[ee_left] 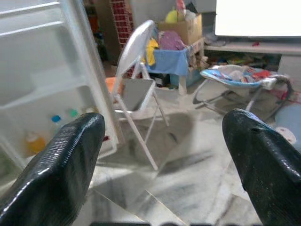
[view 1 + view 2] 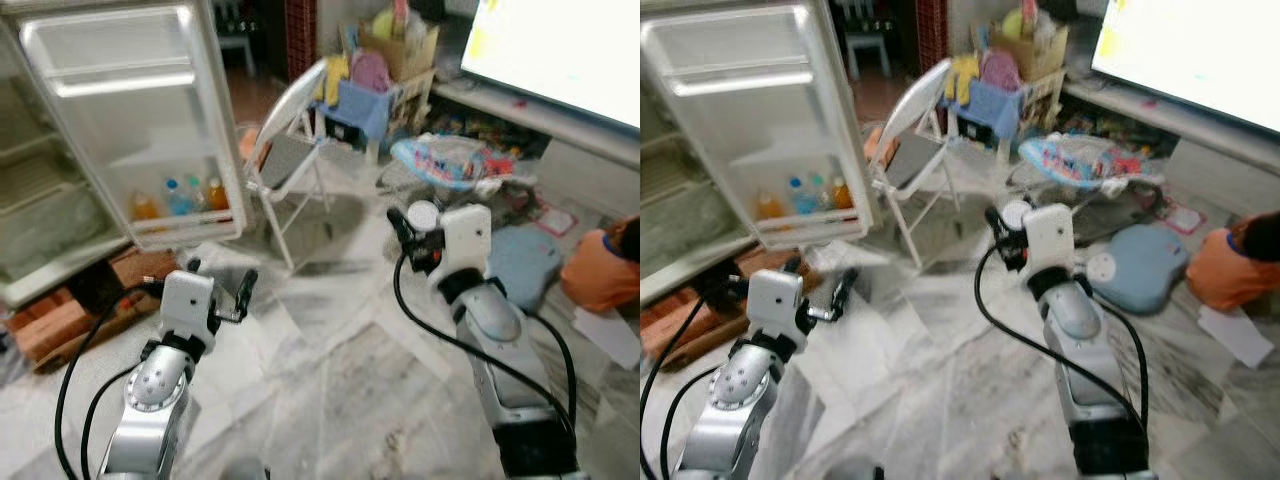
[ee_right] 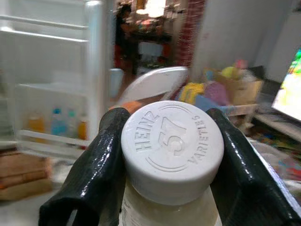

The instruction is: Restocking fridge

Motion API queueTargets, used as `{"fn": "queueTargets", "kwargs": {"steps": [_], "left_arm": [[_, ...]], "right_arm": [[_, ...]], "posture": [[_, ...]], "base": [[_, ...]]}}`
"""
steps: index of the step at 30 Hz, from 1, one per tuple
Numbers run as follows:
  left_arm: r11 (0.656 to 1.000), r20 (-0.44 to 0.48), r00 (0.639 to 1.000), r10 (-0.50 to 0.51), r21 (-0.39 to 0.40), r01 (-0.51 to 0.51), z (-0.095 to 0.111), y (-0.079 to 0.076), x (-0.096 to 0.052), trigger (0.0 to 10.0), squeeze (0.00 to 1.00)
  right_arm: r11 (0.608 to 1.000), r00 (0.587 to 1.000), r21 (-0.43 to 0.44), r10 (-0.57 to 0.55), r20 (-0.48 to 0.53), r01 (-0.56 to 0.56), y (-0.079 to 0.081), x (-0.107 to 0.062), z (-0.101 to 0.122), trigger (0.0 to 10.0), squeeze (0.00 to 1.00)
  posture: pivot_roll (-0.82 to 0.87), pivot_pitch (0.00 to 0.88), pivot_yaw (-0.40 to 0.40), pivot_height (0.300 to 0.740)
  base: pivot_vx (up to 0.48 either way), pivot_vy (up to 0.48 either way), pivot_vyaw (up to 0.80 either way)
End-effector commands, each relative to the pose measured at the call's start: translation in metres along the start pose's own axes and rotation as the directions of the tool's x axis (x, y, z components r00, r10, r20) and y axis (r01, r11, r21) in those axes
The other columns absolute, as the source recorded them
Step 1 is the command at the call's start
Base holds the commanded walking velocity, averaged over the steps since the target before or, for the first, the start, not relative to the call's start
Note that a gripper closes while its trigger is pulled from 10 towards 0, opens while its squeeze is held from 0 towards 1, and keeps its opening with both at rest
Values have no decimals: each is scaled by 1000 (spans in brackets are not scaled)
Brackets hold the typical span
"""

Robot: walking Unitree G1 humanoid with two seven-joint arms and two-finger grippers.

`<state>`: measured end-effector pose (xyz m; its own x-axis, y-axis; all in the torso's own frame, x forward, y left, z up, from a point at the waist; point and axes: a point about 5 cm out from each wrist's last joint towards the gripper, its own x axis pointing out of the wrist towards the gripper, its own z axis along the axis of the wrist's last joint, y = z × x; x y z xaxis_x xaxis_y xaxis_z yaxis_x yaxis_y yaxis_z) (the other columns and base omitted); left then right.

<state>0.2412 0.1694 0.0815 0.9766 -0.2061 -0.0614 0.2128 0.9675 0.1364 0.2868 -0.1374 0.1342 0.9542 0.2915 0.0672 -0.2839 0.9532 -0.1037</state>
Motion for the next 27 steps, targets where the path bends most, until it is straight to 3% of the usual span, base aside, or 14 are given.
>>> {"fn": "queueTargets", "kwargs": {"steps": [1, 27], "left_arm": [[1000, -11, 1000, 19, 8, -19, 0, 6, -1, 10000, 0], [991, 28, 994, 107, 79, -109, 6, 18, 3, 10000, 0]], "right_arm": [[999, 997, -6, 39, 68, -39, 9, 6, 15, 10000, 0], [995, 989, 2, 96, 108, -97, 15, 15, 24, 10000, 0]], "posture": [[93, 0, -31, 740], [98, 0, -34, 740]], "base": [[244, 416, 0], [293, 378, 0]]}}
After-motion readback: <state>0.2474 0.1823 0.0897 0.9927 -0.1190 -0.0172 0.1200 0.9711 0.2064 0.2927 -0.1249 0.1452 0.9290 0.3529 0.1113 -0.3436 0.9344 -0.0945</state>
